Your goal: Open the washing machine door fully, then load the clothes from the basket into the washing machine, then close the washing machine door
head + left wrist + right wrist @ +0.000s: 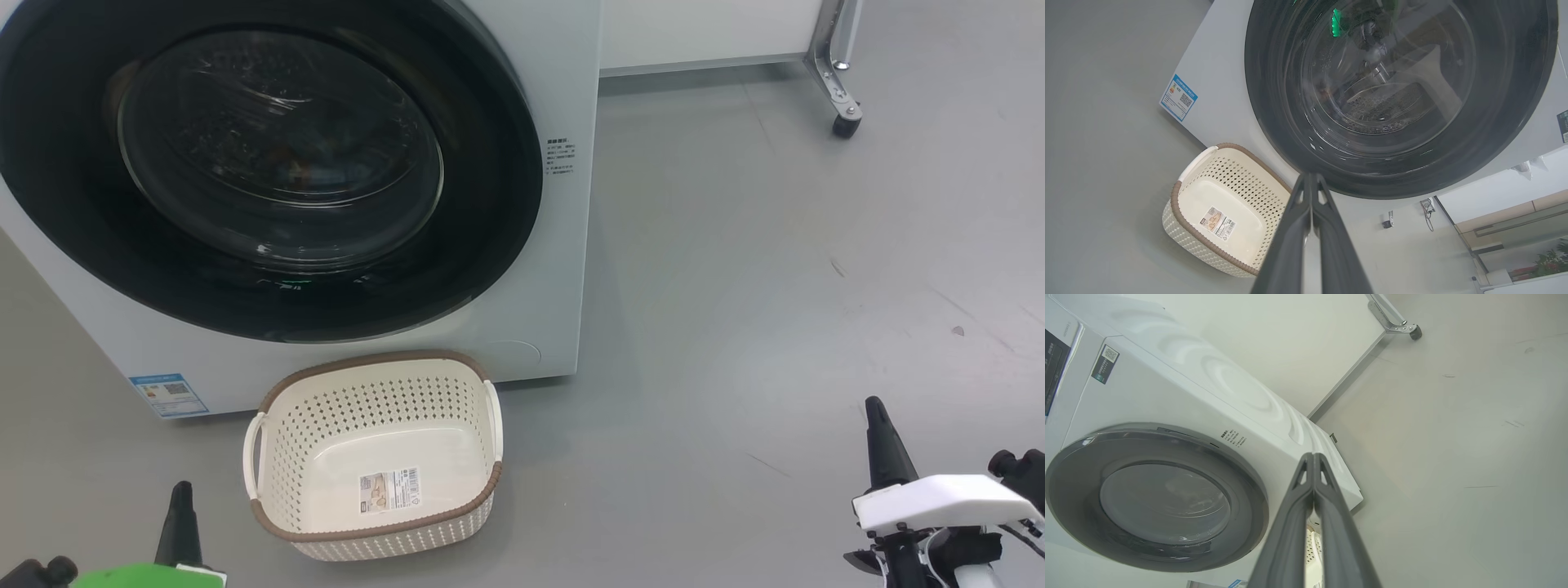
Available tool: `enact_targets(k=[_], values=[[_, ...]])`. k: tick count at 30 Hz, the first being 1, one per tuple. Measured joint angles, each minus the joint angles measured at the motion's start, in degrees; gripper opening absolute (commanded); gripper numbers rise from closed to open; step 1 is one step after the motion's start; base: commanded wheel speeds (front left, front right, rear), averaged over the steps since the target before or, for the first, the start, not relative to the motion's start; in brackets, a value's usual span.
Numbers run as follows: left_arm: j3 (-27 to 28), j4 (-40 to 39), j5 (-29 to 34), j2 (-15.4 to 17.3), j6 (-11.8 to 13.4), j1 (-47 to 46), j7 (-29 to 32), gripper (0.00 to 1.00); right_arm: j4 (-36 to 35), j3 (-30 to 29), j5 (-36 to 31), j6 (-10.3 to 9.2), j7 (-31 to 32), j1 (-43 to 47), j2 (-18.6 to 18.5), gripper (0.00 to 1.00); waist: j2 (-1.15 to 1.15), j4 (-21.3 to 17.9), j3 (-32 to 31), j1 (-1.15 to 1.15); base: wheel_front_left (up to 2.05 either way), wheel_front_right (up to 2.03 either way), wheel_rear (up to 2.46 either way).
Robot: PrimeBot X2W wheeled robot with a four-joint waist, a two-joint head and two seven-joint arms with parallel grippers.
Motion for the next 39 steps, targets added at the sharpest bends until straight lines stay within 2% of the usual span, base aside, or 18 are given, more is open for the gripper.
enact_targets(k=[39], values=[[1.09, 0.51, -23.29, -0.03, 0.0, -5.49, 7.49, 0.0, 2.78, -3.56, 31.16, 0.0, 6.86, -4.02, -0.58, 0.0, 0.0, 0.76, 0.56, 0.0, 0.0, 0.0, 0.0]])
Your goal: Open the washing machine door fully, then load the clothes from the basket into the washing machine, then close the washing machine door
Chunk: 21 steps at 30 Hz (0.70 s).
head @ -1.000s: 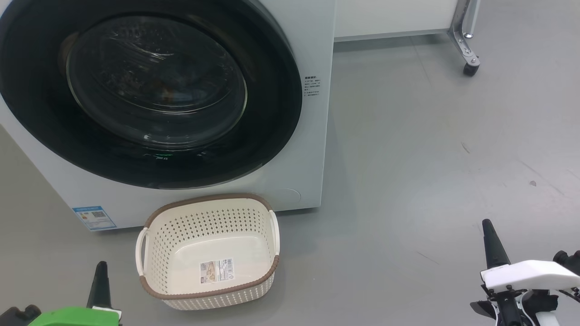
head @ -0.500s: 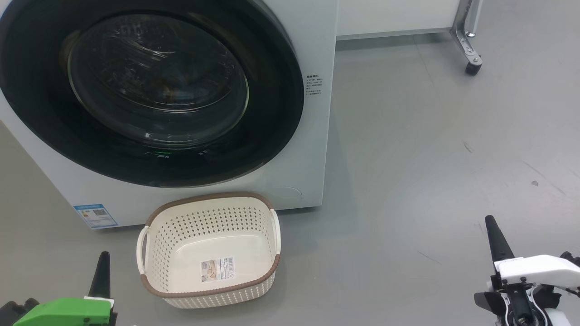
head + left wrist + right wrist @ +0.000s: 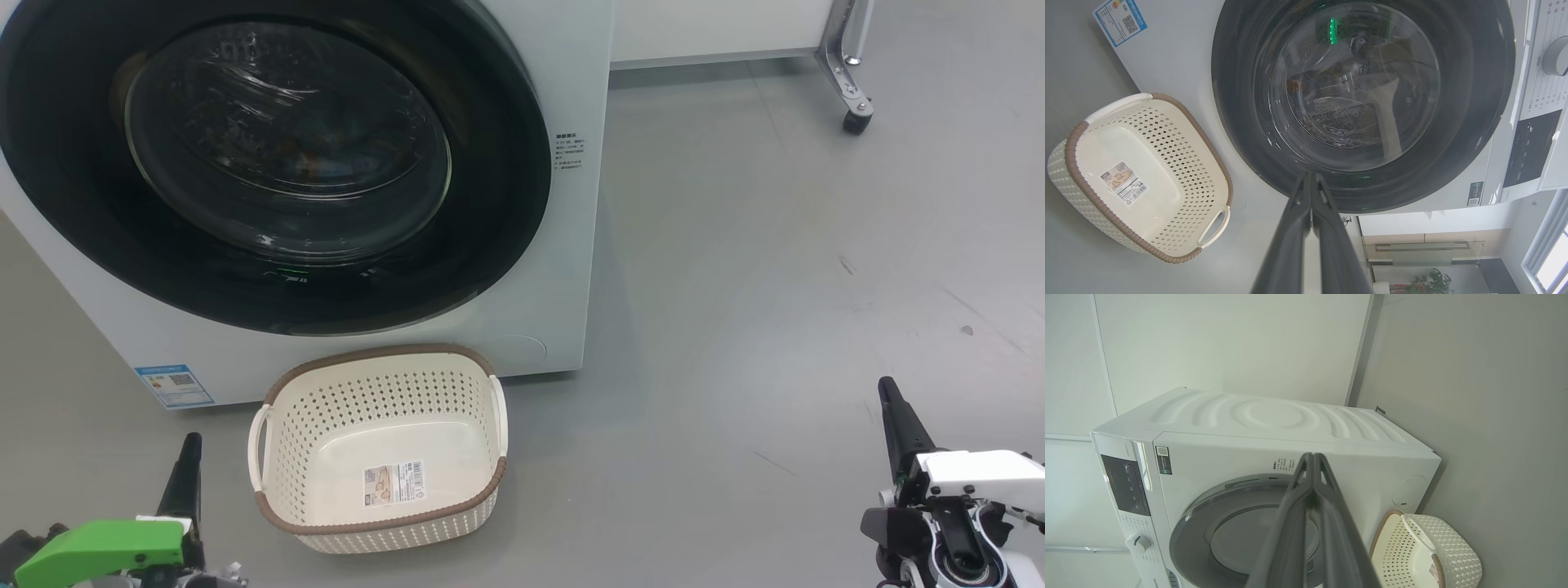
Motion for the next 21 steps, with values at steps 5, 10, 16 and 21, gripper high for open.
enact_targets(k=[5, 10, 16, 21], values=[[0.23, 0.08, -3.64, 0.0, 0.0, -0.87, 1.03, 0.0, 0.42, -0.56, 4.87, 0.01, 1.14, -0.4, -0.2, 0.0, 0.0, 0.12, 0.09, 0.0, 0.0, 0.0, 0.0], [0.51, 0.12, -6.5, 0.0, 0.0, -1.48, 2.2, 0.0, 0.69, -0.93, 8.78, 0.01, 1.99, -1.04, -0.23, 0.0, 0.0, 0.21, 0.15, 0.0, 0.0, 0.0, 0.0], [0.57, 0.12, -6.82, -0.01, 0.0, -1.76, 2.2, 0.0, 0.81, -1.07, 9.23, 0.01, 1.99, -1.34, -0.29, 0.0, 0.0, 0.21, 0.15, 0.0, 0.0, 0.0, 0.0], [0.58, 0.12, -6.82, -0.01, 0.0, -1.85, 2.2, 0.0, 0.87, -1.1, 9.23, 0.02, 1.99, -1.34, -0.3, 0.0, 0.0, 0.21, 0.15, 0.0, 0.0, 0.0, 0.0]])
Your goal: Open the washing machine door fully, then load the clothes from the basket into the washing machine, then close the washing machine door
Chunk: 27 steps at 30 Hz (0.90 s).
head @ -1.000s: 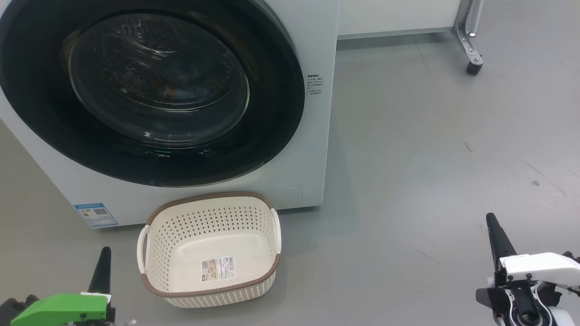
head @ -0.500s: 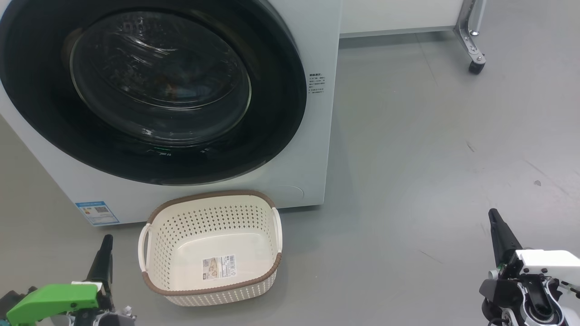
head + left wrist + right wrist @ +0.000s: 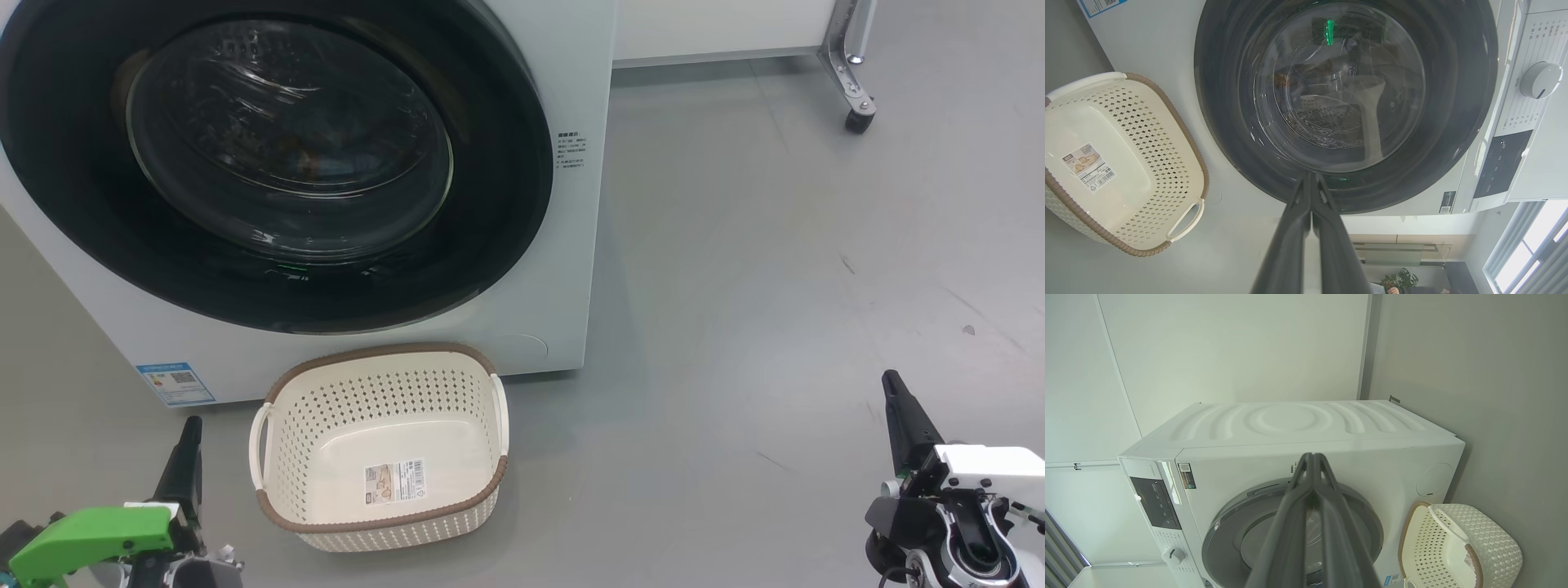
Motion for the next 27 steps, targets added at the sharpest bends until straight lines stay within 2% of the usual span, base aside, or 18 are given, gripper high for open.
enact_targets(k=[27], values=[[0.03, 0.01, 0.0, 0.0, 0.0, -0.07, 0.0, 0.0, 0.32, -0.19, 0.0, 0.01, 0.12, -0.01, 0.0, 0.0, 0.0, -0.01, -0.01, 0.0, 0.0, 0.0, 0.0]])
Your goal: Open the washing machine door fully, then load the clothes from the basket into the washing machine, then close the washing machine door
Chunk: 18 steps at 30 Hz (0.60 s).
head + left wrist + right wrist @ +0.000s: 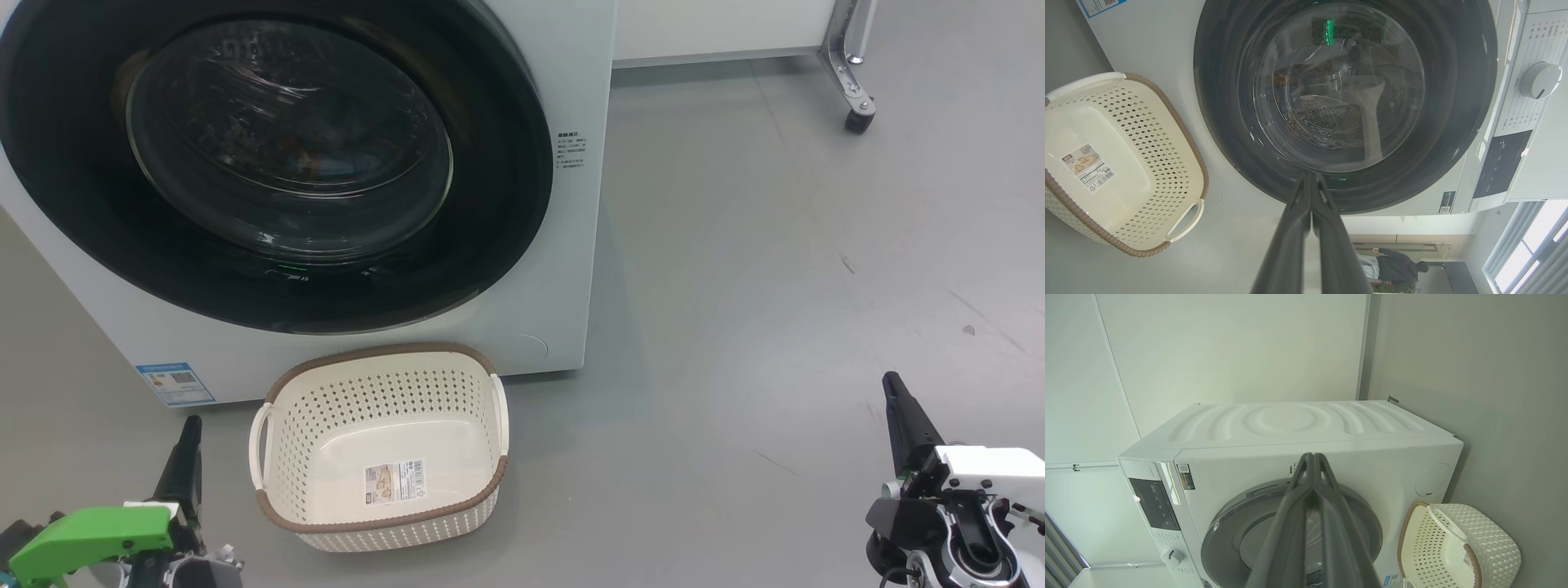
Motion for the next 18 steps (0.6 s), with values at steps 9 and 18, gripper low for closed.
enact_targets(k=[9, 18], values=[[0.0, 0.0, 0.0, 0.0, 0.0, -0.01, 0.0, 0.0, 0.07, -0.03, 0.0, 0.0, 0.07, -0.01, 0.0, 0.0, 0.0, 0.0, 0.0, 0.0, 0.0, 0.0, 0.0], [0.01, 0.0, 0.0, 0.0, 0.0, -0.01, 0.0, 0.0, 0.19, -0.07, 0.0, 0.01, 0.08, -0.01, 0.0, 0.0, 0.0, 0.0, 0.0, 0.0, 0.0, 0.0, 0.0]])
